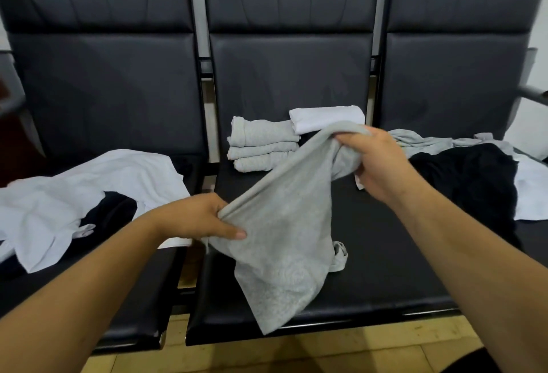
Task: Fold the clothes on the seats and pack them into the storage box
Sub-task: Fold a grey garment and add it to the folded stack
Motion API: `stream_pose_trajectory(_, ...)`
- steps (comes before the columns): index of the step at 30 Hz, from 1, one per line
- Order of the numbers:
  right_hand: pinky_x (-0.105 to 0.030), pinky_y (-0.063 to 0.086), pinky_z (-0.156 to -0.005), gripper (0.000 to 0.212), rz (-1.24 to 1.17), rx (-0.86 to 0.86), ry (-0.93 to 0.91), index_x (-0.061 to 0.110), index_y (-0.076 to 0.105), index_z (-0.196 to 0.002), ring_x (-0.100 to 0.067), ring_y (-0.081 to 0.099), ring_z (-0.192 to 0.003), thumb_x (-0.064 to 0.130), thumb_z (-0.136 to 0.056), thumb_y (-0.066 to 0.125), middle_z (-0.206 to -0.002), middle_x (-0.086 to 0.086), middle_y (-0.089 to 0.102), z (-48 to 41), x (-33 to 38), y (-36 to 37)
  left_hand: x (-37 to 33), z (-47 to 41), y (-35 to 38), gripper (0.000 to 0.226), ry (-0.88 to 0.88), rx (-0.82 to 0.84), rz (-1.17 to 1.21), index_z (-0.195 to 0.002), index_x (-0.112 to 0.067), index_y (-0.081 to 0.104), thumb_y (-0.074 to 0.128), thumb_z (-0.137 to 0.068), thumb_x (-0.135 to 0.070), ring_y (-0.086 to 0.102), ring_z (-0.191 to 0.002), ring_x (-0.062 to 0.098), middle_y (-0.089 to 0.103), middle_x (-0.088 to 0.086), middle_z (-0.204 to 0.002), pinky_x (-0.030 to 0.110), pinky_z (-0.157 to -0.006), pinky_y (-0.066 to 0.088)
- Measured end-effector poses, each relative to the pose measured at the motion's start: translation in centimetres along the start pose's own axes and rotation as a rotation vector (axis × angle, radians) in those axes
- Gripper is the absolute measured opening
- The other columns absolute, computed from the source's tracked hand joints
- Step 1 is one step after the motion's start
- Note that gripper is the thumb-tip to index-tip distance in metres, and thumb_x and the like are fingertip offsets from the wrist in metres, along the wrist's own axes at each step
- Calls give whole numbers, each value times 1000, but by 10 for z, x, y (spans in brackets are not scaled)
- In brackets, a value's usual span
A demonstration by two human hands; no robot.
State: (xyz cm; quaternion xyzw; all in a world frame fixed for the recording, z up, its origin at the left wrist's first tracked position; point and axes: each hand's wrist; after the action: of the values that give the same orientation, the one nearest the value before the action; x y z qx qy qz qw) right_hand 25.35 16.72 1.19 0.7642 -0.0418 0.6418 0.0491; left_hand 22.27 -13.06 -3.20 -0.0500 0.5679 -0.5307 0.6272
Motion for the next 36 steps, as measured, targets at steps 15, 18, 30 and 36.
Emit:
stream_pose_trajectory(15,-31,53,-54,18,259,-341,170,14,62,-82,-23,60,-80,22,-98,60,-89,-7,61,-69,50,-70,-21,-20,-72,34,-228,-200,-235,-110,-11,67,58,-97,-42,68,-79,19,71,11,-101,23,-63,50)
stream_pose_trajectory(18,-41,62,-67,8,30,-363,185,12,60,-93,-29,64,-99,14,-100,59,-104,-10,61,-89,75,-84,-59,-19,-107,23,-137,-459,410,-119,-9,59,41,-105,-10,70,-55,20,70,22,-91,21,-42,52)
stream_pose_trajectory(30,-33,51,-75,26,-156,-399,-359,18,56,-75,-16,53,-75,3,-95,50,-74,-1,53,-93,237,-90,-205,41,-214,24,634,-847,1021,-98,-7,63,43,-98,7,59,-98,20,63,13,-101,38,-89,59)
stream_pose_trajectory(36,-38,58,-68,9,111,-342,-286,16,68,-89,-21,65,-85,8,-92,63,-90,-5,66,-65,216,-90,-171,66,-191,15,448,-980,520,-79,-15,66,59,-91,-12,57,-77,19,62,8,-78,34,-79,49)
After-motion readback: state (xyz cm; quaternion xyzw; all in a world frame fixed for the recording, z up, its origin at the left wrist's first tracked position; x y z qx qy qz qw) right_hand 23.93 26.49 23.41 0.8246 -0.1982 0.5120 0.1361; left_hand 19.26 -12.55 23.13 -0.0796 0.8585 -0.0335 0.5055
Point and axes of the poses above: each hand's wrist, its own z-axis away from the middle knuckle, its own y-axis out of the palm, x = y × z
